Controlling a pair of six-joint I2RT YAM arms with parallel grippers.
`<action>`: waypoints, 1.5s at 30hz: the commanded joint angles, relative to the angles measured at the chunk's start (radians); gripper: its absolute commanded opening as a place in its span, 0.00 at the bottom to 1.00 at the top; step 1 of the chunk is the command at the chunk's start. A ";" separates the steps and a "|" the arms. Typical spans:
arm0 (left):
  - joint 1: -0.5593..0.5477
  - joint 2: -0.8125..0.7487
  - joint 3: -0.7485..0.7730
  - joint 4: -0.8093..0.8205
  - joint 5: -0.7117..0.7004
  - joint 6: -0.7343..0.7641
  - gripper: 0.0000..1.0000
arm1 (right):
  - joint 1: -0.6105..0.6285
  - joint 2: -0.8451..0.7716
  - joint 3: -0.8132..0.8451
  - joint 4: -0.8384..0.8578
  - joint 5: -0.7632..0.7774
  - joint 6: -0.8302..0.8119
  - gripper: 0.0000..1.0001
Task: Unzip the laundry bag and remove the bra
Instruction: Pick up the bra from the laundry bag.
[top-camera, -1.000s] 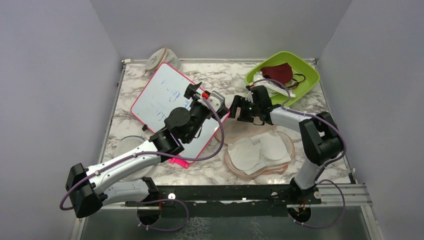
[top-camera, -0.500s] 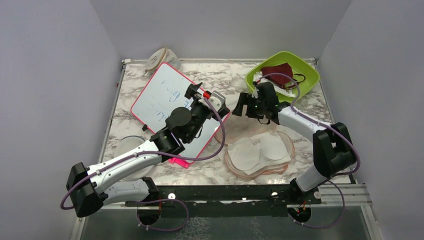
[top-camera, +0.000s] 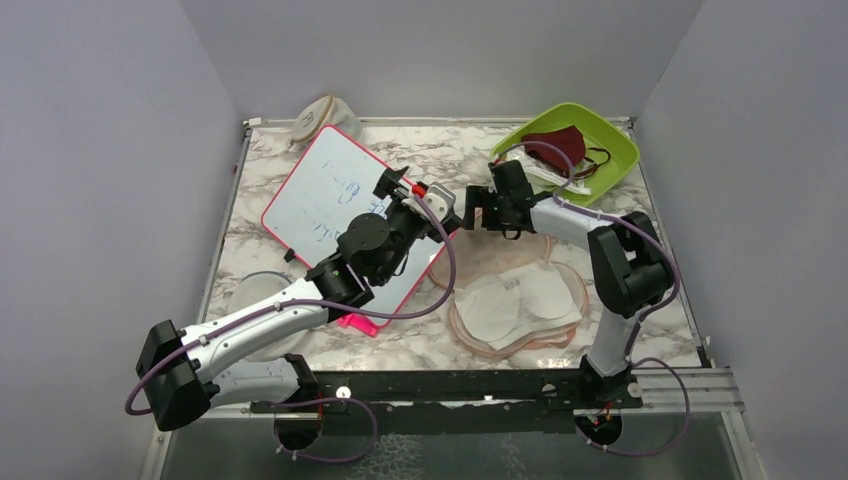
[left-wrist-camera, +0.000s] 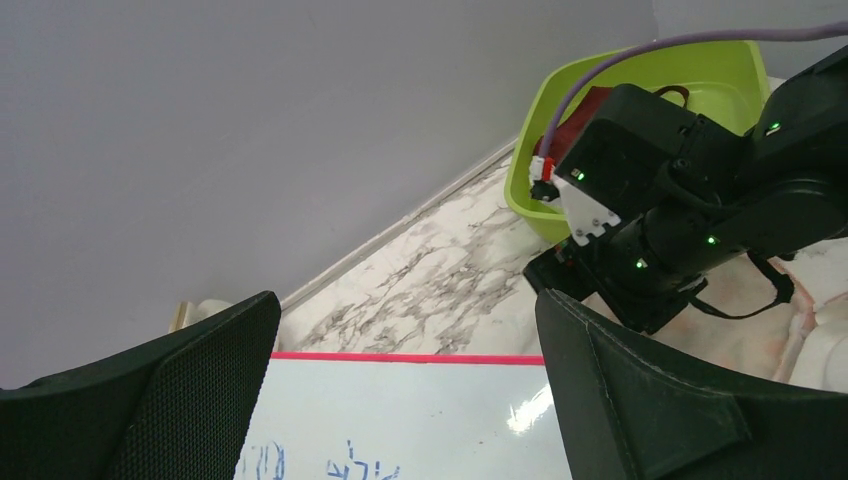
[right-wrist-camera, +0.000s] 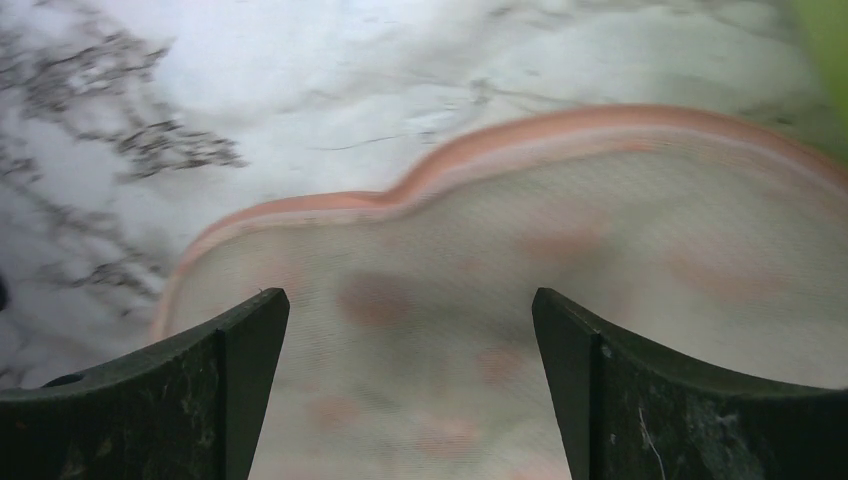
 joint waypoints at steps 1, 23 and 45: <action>0.000 -0.001 -0.009 0.030 -0.001 -0.015 0.95 | 0.040 0.007 0.038 0.025 -0.108 -0.014 0.91; -0.001 0.003 -0.008 0.028 0.008 -0.038 0.95 | 0.051 -0.360 0.052 -0.782 0.183 0.559 0.94; -0.001 -0.019 -0.008 0.028 0.007 -0.036 0.95 | 0.130 -0.040 0.244 -1.111 0.235 0.886 0.97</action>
